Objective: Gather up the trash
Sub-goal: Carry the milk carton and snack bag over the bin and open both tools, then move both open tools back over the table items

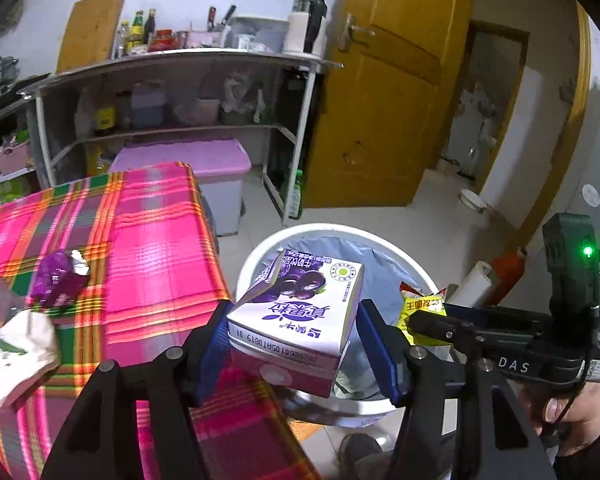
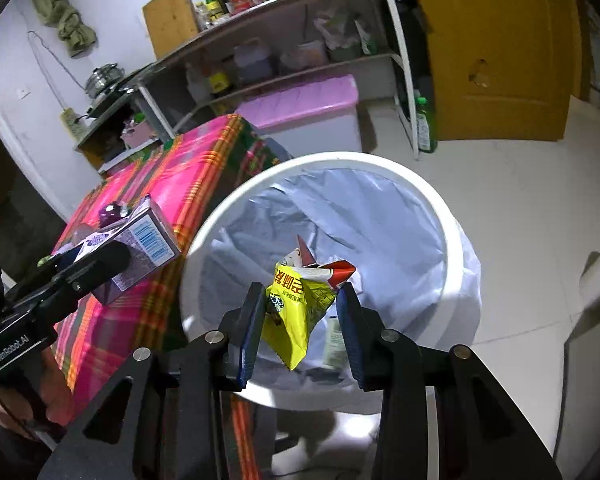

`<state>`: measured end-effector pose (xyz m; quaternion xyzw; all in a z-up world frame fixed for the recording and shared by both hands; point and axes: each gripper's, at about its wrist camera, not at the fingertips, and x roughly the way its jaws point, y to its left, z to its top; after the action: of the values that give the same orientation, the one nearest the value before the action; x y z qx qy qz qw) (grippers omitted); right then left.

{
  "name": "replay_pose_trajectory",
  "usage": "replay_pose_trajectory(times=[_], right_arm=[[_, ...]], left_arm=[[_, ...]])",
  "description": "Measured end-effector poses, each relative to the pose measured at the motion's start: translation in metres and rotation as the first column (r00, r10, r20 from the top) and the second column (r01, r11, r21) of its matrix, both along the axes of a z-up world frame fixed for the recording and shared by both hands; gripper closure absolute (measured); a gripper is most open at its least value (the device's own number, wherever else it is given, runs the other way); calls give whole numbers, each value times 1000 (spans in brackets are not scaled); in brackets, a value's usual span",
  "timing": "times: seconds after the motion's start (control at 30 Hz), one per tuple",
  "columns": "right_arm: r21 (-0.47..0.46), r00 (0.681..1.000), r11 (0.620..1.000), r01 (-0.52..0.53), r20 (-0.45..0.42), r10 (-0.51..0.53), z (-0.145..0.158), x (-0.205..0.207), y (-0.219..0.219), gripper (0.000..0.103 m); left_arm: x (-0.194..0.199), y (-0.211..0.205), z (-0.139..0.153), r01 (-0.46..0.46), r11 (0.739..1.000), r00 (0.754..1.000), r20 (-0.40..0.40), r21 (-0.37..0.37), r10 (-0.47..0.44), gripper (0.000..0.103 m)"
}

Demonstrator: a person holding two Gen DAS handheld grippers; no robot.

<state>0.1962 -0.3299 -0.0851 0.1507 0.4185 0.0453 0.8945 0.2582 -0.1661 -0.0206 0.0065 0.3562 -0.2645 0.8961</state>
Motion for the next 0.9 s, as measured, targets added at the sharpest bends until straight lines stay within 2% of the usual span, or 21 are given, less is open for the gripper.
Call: replay_pose_trajectory(times=[0.13,0.2,0.4,0.63,0.9], right_arm=[[8,1000,1000,17,-20,-17,-8,3,-7,63],[9,999,1000,23,-25,-23,-9,3,-10,53],[14,1000,1000,23,-8,-23,-1,-3,-9,53],[6,998,1000,-10,66,9,26,-20,6,53],[-16,984,996,-88,151,89,55,-43,42,53]], left_arm=[[13,-11,-13,15,1000,999,-47,3,-14,41],[18,-13,-18,15,1000,997,-70,0,-15,41],[22,-8,-21,5,1000,996,-91,-20,-7,40],[4,17,2,-42,997,998,-41,-69,39,40],[-40,58,30,-105,991,993,38,-79,108,41]])
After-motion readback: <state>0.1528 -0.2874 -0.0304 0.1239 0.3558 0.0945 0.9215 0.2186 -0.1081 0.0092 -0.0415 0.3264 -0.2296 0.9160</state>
